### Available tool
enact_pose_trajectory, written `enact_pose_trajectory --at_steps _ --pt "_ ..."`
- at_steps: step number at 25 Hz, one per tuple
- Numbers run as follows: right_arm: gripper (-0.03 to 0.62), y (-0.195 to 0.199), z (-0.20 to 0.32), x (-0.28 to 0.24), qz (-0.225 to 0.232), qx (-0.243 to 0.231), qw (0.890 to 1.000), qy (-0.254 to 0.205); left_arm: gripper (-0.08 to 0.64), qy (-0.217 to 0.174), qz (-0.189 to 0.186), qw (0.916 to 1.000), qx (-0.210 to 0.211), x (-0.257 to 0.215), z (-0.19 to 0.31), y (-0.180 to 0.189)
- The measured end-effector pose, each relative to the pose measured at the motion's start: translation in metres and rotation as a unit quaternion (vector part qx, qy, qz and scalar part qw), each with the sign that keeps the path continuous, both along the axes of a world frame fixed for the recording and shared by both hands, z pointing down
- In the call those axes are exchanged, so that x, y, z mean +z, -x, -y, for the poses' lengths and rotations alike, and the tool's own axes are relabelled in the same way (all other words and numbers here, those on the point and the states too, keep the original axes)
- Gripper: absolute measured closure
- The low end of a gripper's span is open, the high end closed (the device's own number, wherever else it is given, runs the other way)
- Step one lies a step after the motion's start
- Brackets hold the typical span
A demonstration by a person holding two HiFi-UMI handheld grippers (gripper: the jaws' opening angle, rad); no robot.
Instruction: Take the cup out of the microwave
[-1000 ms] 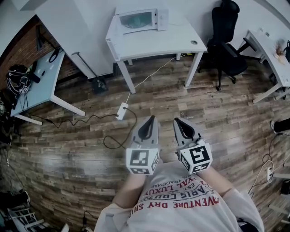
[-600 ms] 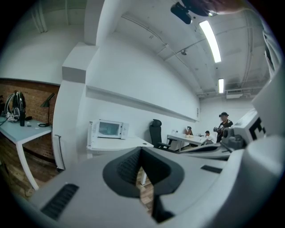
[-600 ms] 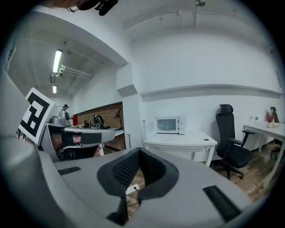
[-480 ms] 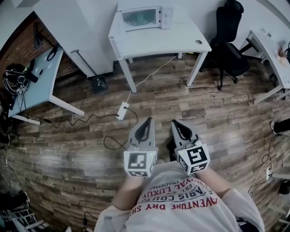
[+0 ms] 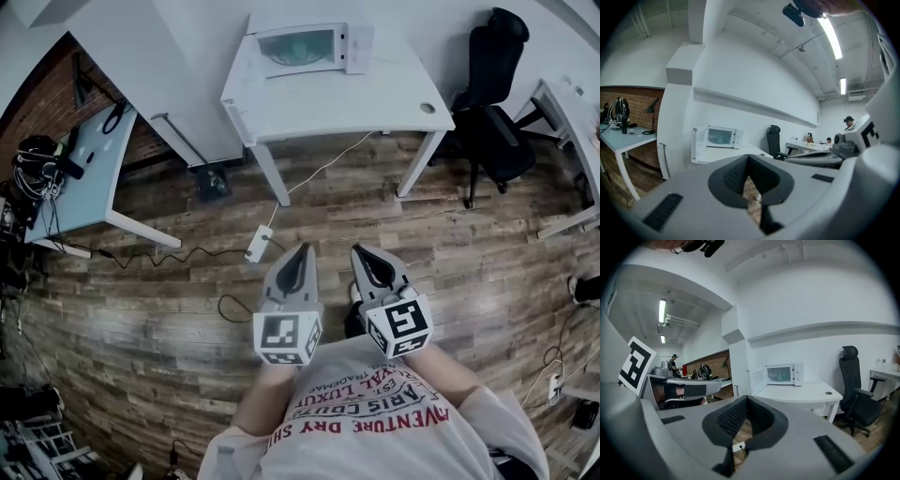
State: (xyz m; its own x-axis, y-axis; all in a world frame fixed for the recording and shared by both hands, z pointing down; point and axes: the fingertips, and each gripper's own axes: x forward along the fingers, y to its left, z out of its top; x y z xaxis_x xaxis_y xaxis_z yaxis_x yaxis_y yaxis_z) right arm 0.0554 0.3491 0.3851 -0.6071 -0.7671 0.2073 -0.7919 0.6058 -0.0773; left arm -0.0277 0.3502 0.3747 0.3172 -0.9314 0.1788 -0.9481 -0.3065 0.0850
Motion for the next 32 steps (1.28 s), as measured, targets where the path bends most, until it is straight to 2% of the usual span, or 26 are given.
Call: enact_pose_trajectory --at_steps 12,17,27,32 --pt "0.581 -0.055 0.159 -0.018 0.001 -0.029 1.0 -0.009 0.554 0.0 -0.015 0.9997 -0.017 -0.012 0.156 -0.062" --pt "0.581 -0.077 0.205 -0.012 0.006 -0.018 1.0 0.002 0.554 0.014 -0.019 0.9997 -0.009 -0.003 0.2 -0.084" --pt "0.581 -0.088 0.281 0.008 0.005 0.01 1.0 0.018 0.554 0.033 -0.023 0.9991 0.012 0.017 0.282 -0.088" --pt "0.581 -0.08 0.34 0.008 -0.003 0.029 0.999 0.014 0.554 0.035 -0.044 0.9978 0.036 0.018 0.344 -0.081"
